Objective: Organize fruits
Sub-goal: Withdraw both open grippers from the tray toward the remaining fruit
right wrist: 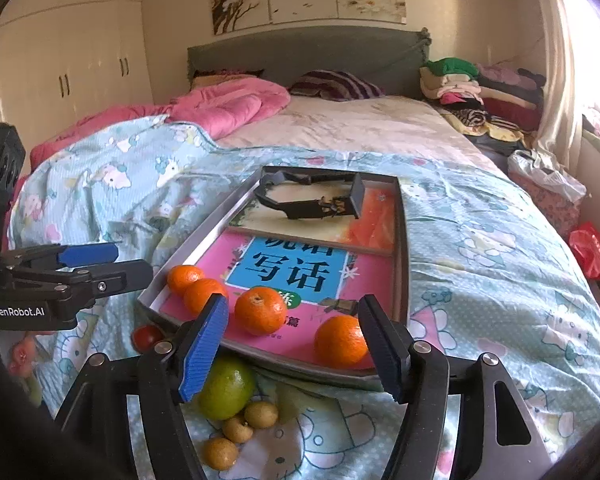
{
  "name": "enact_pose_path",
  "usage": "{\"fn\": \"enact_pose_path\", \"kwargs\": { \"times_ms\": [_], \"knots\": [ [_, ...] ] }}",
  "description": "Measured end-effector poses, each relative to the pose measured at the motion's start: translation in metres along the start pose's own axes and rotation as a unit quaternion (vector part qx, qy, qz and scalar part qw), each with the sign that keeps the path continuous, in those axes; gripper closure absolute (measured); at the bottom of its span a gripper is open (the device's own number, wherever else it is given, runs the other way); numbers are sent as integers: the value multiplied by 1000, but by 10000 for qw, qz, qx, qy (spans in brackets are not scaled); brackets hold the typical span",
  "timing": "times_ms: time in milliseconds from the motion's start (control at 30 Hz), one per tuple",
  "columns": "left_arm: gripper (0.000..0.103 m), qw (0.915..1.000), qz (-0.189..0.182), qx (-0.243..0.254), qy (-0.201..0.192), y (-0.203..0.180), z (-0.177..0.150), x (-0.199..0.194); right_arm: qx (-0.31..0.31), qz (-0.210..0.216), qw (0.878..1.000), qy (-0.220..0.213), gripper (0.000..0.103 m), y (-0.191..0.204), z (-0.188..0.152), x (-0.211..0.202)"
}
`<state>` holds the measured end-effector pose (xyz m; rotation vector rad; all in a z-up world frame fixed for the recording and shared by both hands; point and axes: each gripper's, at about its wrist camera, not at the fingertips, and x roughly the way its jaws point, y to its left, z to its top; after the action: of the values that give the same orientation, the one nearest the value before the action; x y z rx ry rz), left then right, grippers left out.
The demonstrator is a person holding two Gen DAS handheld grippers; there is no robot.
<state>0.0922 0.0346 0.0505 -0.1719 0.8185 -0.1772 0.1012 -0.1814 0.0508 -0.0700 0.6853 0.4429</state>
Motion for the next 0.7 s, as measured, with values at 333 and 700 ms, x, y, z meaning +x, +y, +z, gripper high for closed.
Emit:
{"fn": "enact_pose_path", "kwargs": {
  "times_ms": [333,700],
  "knots": [
    [22,9999,96,58,-74,-2,-4,-12,85,-75,9999,-101,33,-7,-5,-17],
    [22,9997,181,170,-53,-6,-11,-17,80,-85,9999,-35,32,-6,-19,-27]
  ]
}}
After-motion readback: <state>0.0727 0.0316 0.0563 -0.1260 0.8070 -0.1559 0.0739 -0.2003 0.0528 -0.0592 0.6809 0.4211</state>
